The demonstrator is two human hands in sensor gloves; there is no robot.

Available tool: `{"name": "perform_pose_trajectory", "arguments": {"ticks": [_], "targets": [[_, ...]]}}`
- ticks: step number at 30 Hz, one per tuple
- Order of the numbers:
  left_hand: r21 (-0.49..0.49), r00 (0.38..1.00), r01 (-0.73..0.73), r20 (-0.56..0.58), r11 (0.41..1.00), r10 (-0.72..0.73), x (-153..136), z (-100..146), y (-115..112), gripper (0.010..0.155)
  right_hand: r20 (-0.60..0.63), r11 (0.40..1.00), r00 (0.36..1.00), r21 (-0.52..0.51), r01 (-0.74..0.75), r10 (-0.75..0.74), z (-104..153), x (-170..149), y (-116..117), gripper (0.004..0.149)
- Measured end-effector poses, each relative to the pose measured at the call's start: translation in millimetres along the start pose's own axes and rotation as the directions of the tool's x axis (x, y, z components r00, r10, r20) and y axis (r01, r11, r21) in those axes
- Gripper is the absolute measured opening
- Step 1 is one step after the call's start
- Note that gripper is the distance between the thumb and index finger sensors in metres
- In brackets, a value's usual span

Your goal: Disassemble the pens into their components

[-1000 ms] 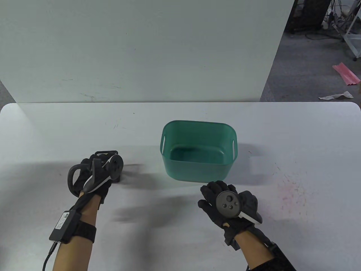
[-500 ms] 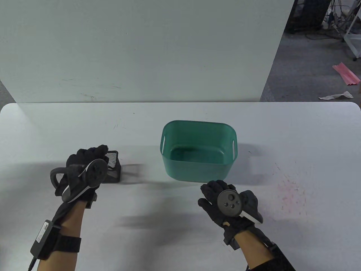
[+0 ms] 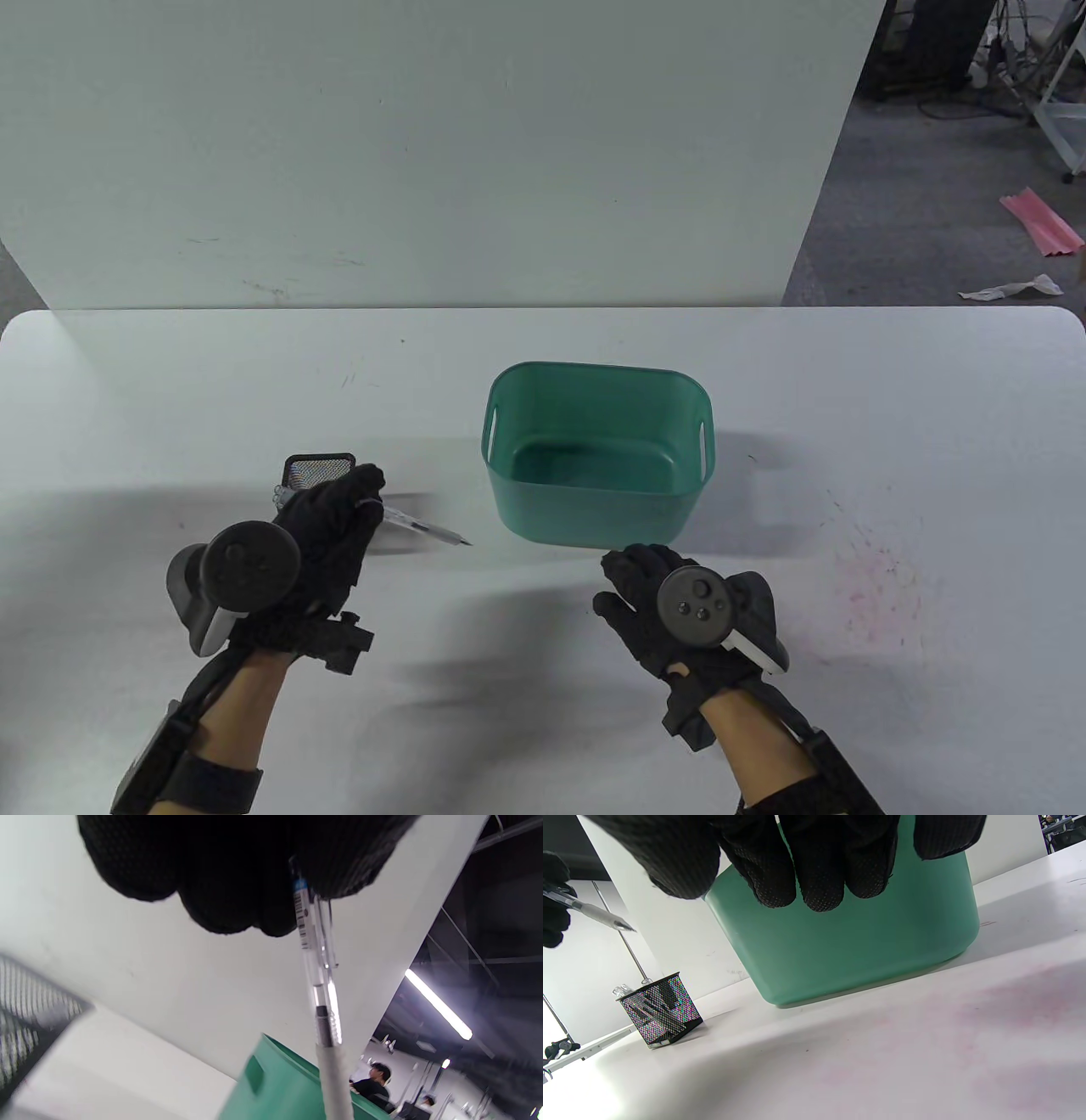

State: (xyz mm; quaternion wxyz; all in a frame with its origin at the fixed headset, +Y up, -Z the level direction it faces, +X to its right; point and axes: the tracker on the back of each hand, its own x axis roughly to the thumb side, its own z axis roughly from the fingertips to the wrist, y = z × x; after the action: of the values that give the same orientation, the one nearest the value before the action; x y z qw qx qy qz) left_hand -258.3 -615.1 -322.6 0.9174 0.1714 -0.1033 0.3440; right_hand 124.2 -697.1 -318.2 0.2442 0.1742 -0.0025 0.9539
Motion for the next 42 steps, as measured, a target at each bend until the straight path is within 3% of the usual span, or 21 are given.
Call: {"name": "perform_pose_trajectory", "arguments": {"ticks": [7,13,19,26,29,35,39,42], "targets": [[-0.115,0.963,-0.259,-0.108,0.959,0.247,-13,9,-40,0.041,0.011,0.986,0.987,-0.016,0.163,-0.163,-2,5,6,0.064],[-0.17,0.904,-0.414,-0.196,0.894,0.381,-14,18,-66,0.042,-0.034,0.914,0.915,0.045,0.403,-0.402,-3,6,17,0.068],[-0.194,0.895,-0.433,-0.207,0.88,0.395,-8,24,-79,0.042,-0.111,0.738,0.746,0.107,0.666,-0.657,-6,6,26,0.064],[-0.203,0.89,-0.444,-0.213,0.873,0.403,-1,27,-84,0.043,-0.219,0.608,0.629,0.162,0.777,-0.746,-6,5,34,0.057],[-0.227,0.893,-0.444,-0.195,0.867,0.406,2,28,-86,0.044,-0.266,0.52,0.534,0.125,0.845,-0.803,-6,2,34,0.05],[-0.327,0.916,-0.401,-0.148,0.856,0.373,3,24,-92,0.047,-0.257,0.551,0.546,0.06,0.832,-0.797,-6,-5,28,0.049],[-0.389,0.946,-0.322,-0.11,0.863,0.304,6,23,-97,0.048,-0.282,0.503,0.496,0.052,0.863,-0.821,-6,-7,30,0.051],[-0.404,0.951,-0.306,-0.095,0.862,0.294,9,23,-98,0.046,-0.287,0.511,0.5,0.042,0.859,-0.817,-6,-8,30,0.051]]}}
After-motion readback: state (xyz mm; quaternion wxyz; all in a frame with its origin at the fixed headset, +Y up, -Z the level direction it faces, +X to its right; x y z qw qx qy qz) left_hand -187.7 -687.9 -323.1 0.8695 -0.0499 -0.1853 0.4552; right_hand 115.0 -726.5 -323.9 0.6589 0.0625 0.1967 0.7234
